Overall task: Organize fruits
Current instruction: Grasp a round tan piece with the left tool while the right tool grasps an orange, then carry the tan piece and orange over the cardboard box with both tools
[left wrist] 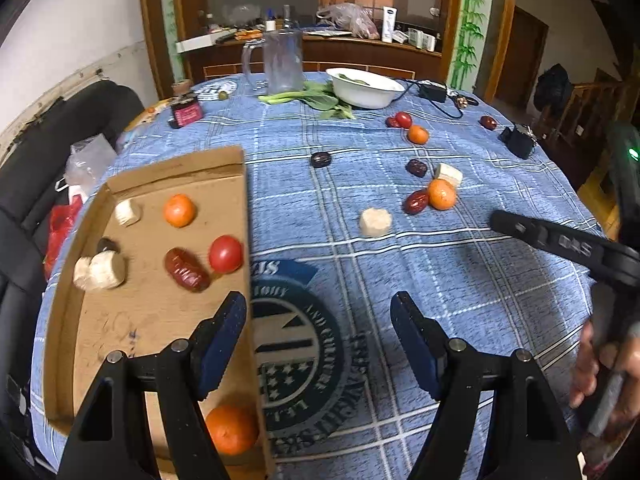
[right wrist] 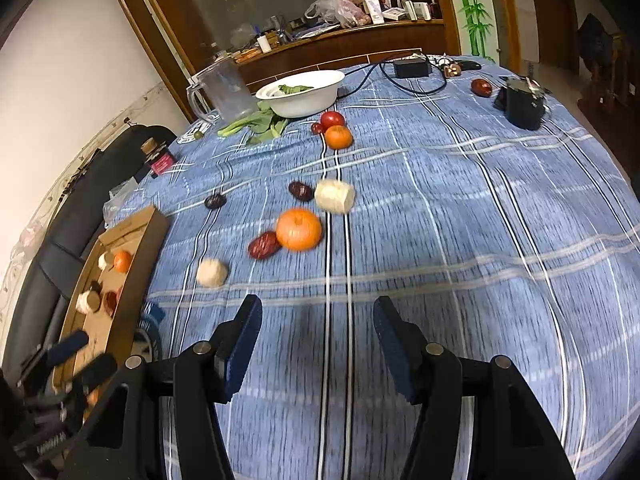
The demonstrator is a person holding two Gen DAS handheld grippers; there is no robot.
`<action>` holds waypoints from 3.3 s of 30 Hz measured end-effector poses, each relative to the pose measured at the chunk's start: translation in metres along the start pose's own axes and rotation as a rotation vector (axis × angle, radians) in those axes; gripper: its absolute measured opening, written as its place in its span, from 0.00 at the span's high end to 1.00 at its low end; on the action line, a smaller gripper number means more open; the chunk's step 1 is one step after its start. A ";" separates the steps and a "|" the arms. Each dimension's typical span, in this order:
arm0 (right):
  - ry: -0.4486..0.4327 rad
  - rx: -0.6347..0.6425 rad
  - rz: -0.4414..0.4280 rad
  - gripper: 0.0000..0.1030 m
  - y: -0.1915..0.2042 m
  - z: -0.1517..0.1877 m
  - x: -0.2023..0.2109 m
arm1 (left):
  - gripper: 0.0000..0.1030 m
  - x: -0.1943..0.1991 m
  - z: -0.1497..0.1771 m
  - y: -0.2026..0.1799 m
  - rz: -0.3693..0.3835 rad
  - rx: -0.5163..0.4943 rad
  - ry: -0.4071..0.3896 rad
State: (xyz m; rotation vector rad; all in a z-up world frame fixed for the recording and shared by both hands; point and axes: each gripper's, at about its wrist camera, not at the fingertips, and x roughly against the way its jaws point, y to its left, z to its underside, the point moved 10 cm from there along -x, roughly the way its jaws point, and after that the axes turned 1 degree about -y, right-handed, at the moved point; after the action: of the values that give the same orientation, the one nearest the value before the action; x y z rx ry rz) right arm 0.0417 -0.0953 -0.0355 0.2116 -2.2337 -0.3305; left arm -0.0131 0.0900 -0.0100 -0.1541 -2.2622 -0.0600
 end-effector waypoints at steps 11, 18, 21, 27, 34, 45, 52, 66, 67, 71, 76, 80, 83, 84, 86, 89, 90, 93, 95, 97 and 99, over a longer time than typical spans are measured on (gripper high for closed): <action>0.020 -0.026 -0.015 0.40 0.001 -0.039 -0.056 | 0.29 -0.052 -0.037 -0.029 0.070 -0.014 0.053; 0.027 -0.041 -0.059 0.40 -0.001 -0.036 -0.071 | 0.29 -0.080 -0.041 -0.041 0.101 -0.014 0.087; 0.020 -0.047 -0.078 0.40 -0.002 -0.037 -0.071 | 0.29 -0.088 -0.044 -0.043 0.107 -0.010 0.093; 0.010 -0.075 -0.115 0.40 -0.004 -0.038 -0.069 | 0.37 -0.101 -0.045 -0.041 0.125 0.021 0.111; -0.002 -0.084 -0.132 0.40 -0.002 -0.040 -0.070 | 0.68 -0.109 -0.038 -0.044 0.128 0.009 0.127; -0.006 0.058 -0.051 0.60 0.014 -0.032 -0.072 | 0.71 -0.110 -0.039 -0.044 0.099 -0.010 0.084; -0.020 0.083 -0.041 0.62 0.016 -0.029 -0.068 | 0.72 -0.109 -0.040 -0.041 0.112 0.010 0.072; -0.050 0.059 -0.069 0.62 0.016 -0.032 -0.058 | 0.72 -0.072 -0.038 -0.036 0.147 0.058 0.037; -0.052 0.058 -0.071 0.62 0.016 -0.032 -0.058 | 0.72 -0.068 -0.037 -0.035 0.148 0.061 0.033; -0.058 0.043 -0.086 0.62 0.016 -0.031 -0.055 | 0.72 -0.051 -0.030 -0.025 0.149 0.085 0.020; -0.088 -0.003 -0.124 0.62 0.018 -0.032 -0.048 | 0.72 -0.028 -0.019 -0.002 0.151 0.137 0.000; -0.110 -0.006 -0.115 0.62 0.024 -0.033 -0.038 | 0.72 -0.009 -0.011 0.028 0.131 0.181 -0.023; -0.132 -0.025 -0.147 0.62 0.035 -0.026 -0.018 | 0.72 0.003 -0.003 0.054 0.114 0.219 -0.039; -0.133 -0.031 -0.157 0.62 0.039 -0.023 -0.014 | 0.72 0.007 0.001 0.065 0.105 0.235 -0.046; -0.131 -0.030 -0.175 0.61 0.050 -0.015 -0.005 | 0.72 0.009 0.004 0.079 0.093 0.259 -0.051; -0.120 0.009 -0.200 0.61 0.078 -0.002 0.006 | 0.72 0.014 0.011 0.103 0.074 0.303 -0.065; -0.115 0.025 -0.205 0.61 0.086 0.000 0.007 | 0.72 0.017 0.013 0.112 0.066 0.319 -0.071; -0.095 0.081 -0.225 0.61 0.116 0.011 0.010 | 0.72 0.022 0.020 0.132 0.047 0.349 -0.086; -0.074 0.118 -0.241 0.61 0.137 0.018 0.009 | 0.72 0.023 0.023 0.143 0.028 0.363 -0.089; -0.043 0.150 -0.266 0.61 0.159 0.027 0.005 | 0.72 0.023 0.028 0.156 0.011 0.383 -0.089; -0.015 0.179 -0.288 0.61 0.179 0.036 0.001 | 0.72 0.022 0.033 0.170 -0.005 0.404 -0.084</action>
State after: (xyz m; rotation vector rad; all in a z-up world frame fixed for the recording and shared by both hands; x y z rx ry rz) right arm 0.0056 0.0803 -0.0017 0.6317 -2.2496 -0.2846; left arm -0.0299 0.2632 -0.0158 0.0655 -2.3074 0.4056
